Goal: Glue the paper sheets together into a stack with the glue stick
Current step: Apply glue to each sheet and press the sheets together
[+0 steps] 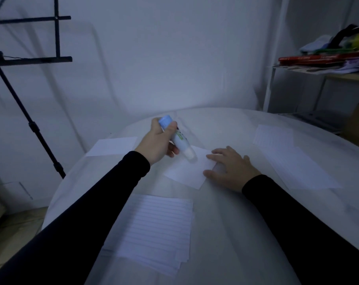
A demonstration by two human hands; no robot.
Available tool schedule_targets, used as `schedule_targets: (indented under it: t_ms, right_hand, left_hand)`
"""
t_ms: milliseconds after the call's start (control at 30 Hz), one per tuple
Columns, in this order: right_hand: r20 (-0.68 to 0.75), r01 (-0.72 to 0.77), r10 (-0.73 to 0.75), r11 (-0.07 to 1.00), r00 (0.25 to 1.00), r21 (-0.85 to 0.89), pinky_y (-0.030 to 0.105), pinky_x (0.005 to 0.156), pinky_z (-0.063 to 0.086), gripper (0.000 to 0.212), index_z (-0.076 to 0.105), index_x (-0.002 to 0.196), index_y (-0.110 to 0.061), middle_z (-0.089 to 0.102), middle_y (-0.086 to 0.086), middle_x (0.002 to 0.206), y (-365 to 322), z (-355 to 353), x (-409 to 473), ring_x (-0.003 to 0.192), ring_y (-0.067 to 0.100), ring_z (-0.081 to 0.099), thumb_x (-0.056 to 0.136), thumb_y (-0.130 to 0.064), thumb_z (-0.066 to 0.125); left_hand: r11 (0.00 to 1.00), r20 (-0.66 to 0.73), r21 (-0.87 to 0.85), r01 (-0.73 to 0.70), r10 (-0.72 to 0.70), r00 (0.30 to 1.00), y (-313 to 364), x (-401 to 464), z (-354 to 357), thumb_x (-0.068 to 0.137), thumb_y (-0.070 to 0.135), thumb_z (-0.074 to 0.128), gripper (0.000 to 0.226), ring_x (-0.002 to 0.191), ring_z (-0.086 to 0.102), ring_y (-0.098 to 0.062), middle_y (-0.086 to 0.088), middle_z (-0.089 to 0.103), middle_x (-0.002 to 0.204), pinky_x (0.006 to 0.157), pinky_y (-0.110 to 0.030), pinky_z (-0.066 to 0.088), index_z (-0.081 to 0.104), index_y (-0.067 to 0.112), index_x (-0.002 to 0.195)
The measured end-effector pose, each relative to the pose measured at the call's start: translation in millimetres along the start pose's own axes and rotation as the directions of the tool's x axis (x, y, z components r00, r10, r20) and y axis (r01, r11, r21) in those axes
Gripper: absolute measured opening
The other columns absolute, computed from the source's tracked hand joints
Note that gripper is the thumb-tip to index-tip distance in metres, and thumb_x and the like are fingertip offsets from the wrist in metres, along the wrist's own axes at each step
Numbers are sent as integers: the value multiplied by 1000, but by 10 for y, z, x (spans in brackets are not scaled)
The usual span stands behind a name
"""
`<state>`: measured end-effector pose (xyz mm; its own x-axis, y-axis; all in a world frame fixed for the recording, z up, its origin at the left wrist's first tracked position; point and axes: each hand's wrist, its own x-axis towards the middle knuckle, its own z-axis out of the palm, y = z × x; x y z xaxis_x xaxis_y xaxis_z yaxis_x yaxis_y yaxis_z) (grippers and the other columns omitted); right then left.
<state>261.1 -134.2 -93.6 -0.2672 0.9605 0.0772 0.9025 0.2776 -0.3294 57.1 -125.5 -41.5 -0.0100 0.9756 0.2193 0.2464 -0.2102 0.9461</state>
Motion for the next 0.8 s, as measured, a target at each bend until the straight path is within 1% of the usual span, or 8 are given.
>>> schedule_targets:
  t_ms: [100,200,333,400,500,600,700,800]
  right_hand:
    - [7,26,-26,999,1000,21,48,114,16,59,42,139,-30,30,-12,150,-8,60,10,141,10,22,87,-57,50]
    - [1,38,-38,999,999,27,45,114,20,61,45,138,-27,35,-12,148,10,124,42,137,8,31,86,-58,50]
    - [-32,52,-52,999,998,5,43,113,23,62,47,137,-23,38,-10,147,9,141,64,136,9,33,86,-58,52]
    - [-34,69,-68,998,997,2,40,113,25,60,49,136,-21,39,-8,147,-4,145,66,136,11,34,87,-55,52]
    - [-37,81,-81,997,996,9,39,112,26,58,50,135,-20,40,-6,146,-8,155,63,135,11,35,87,-54,52]
    - [-29,53,-53,999,998,3,43,113,24,62,48,136,-23,38,-10,147,-8,155,51,136,9,33,85,-59,51]
    - [-15,27,-27,1000,1000,-1,49,114,19,63,47,136,-27,35,-13,148,-13,143,45,137,7,31,84,-61,51]
    - [-25,15,-14,999,1000,43,47,114,21,62,50,133,-28,37,-14,146,-1,153,58,135,6,33,81,-62,55]
  left_hand:
    - [996,119,83,24,-34,992,-52,-76,47,101,34,41,24,58,50,-22,-34,60,108,53,-32,46,28,18,113]
    - [988,195,153,-13,-17,981,-68,-151,16,99,30,46,33,66,53,-21,-31,61,111,58,-32,49,25,17,120]
    - [967,288,216,-136,70,955,-95,-217,-31,94,22,57,28,75,59,-28,-20,69,104,67,-31,49,41,17,117]
    - [967,312,205,-152,83,946,-97,-242,-31,90,27,62,29,85,62,-35,-17,71,99,68,-30,51,48,17,114]
    - [967,338,193,-168,96,936,-90,-285,-2,78,37,65,32,80,62,-27,-17,70,95,68,-32,54,51,26,105]
    - [966,361,180,-188,113,926,-110,-303,30,72,48,66,36,85,65,-33,-16,70,94,69,-33,53,51,32,101]
    - [961,380,192,-200,115,918,-138,-302,57,73,50,64,30,91,64,-42,-22,69,94,71,-42,55,52,38,97]
    - [951,398,218,-220,119,910,-160,-283,63,74,53,64,27,91,63,-44,-26,66,93,76,-55,53,51,41,95]
